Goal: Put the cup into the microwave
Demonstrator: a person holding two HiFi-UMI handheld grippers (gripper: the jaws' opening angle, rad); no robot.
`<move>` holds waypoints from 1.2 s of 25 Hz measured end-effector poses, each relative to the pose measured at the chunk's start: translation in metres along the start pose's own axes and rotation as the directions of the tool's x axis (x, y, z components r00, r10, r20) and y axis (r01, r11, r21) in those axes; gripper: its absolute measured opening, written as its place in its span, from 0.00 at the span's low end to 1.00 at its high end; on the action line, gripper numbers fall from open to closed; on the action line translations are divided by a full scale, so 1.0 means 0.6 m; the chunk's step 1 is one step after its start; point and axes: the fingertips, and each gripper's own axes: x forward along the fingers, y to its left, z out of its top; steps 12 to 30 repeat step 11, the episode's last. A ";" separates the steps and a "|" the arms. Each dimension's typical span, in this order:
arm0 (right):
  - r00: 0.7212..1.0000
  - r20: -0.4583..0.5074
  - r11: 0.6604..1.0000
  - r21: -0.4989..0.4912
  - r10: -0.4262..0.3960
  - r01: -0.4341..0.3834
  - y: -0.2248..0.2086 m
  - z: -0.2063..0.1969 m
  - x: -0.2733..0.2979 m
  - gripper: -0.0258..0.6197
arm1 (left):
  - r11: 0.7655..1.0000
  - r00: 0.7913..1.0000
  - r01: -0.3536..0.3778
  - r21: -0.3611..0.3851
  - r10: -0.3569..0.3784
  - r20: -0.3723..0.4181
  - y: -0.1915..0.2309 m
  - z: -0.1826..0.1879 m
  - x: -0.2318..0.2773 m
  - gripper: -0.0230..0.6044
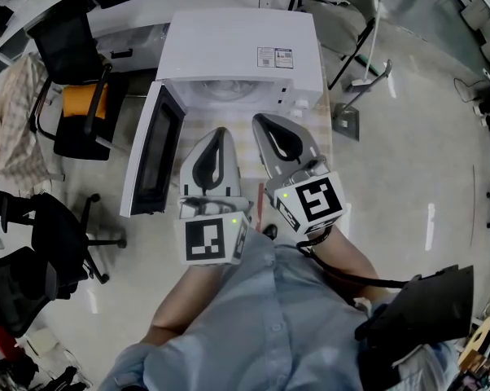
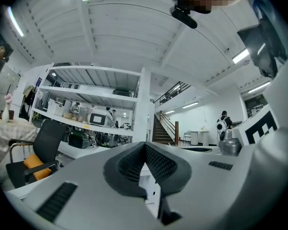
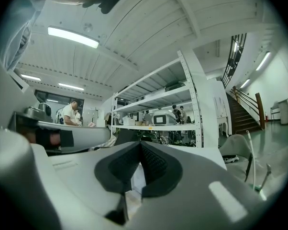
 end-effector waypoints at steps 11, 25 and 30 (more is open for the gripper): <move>1.000 0.004 1.000 0.025 -0.015 0.015 -0.007 -0.008 -0.001 0.04 | 1.000 1.000 -0.009 0.001 0.009 0.015 0.005 0.001 0.004 0.04; 1.000 0.004 1.000 0.025 -0.015 0.015 -0.007 -0.008 -0.001 0.04 | 1.000 1.000 -0.009 0.001 0.009 0.015 0.005 0.001 0.004 0.04; 1.000 0.004 1.000 0.025 -0.015 0.015 -0.007 -0.008 -0.001 0.04 | 1.000 1.000 -0.009 0.001 0.009 0.015 0.005 0.001 0.004 0.04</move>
